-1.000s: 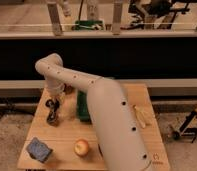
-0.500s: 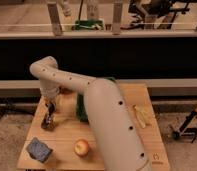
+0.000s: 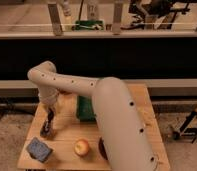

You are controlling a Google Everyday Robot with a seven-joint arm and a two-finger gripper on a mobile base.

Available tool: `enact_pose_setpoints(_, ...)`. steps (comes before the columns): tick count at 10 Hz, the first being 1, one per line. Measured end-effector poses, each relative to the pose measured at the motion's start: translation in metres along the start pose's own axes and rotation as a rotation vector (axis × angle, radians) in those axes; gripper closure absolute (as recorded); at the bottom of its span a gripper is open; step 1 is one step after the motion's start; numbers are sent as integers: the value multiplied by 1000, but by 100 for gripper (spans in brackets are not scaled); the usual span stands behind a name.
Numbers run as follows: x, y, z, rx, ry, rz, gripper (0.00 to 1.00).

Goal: Wipe table surface with brush

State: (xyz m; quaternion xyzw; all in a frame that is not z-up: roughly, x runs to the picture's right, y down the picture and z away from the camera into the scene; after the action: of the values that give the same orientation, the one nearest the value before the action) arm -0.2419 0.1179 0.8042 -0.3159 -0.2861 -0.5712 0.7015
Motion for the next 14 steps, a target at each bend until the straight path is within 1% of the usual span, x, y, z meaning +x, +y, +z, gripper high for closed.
enact_pose_setpoints(2, -2, 16, -2, 4, -3, 10, 100)
enact_pose_setpoints(3, -1, 33, -5, 4, -3, 24, 100)
enact_pose_setpoints(5, 2, 49, -9, 8, 3, 55, 100)
enact_pose_setpoints(6, 6, 62, -12, 10, 9, 84, 100)
enact_pose_setpoints(7, 9, 64, -13, 8, 16, 96, 100)
enact_pose_setpoints(8, 16, 66, -16, 8, 23, 111, 100)
enact_pose_setpoints(9, 33, 66, -18, -1, 31, 125, 100)
enact_pose_setpoints(11, 55, 57, -18, -14, 38, 134, 100)
enact_pose_setpoints(12, 62, 50, -17, -17, 39, 136, 100)
enact_pose_setpoints(13, 67, 38, -15, -15, 37, 133, 100)
enact_pose_setpoints(14, 67, 29, -14, -12, 34, 126, 100)
